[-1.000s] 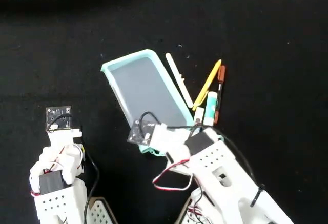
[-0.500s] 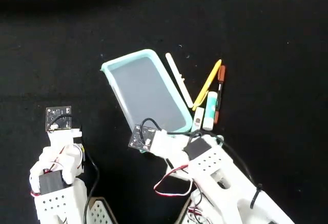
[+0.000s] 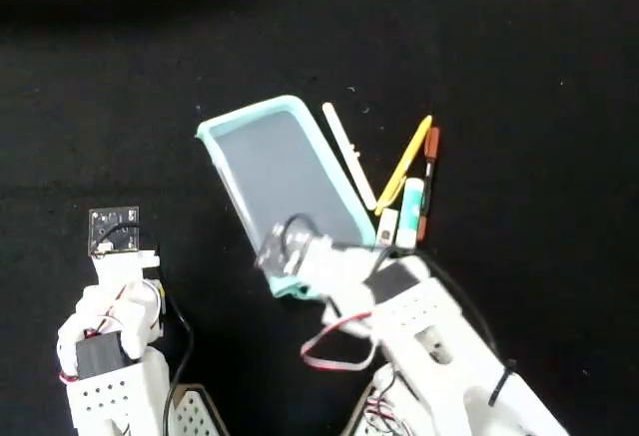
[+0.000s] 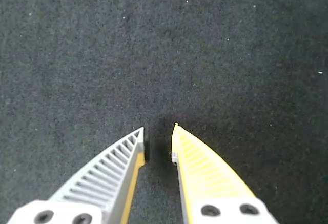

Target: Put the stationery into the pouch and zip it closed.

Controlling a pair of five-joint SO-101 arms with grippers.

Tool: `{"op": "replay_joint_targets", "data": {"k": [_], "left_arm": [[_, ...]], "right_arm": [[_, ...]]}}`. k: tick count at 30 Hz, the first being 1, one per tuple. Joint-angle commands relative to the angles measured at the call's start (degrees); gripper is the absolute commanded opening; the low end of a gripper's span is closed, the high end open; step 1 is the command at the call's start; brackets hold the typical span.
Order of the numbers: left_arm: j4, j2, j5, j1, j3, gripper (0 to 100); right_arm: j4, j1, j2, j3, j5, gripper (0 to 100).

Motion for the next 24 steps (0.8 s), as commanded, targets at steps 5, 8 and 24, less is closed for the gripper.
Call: {"op": "replay_joint_targets", "data": {"k": [5,8,24], "left_arm": [[0.26,0.26,-0.53,-0.13,0.92,11],[0.26,0.26,-0.53,-0.13,0.92,11],[0.26,0.26,-0.53,-0.13,0.92,11]], "right_arm": [[10.46,17.85,-0.31,-20.62,-0.18,1.1],[15.12,17.76,-0.31,-24.92,-0.09,1.1],[22.86,4.84,-37.05,-24.31,-3.43,1.1]]}}
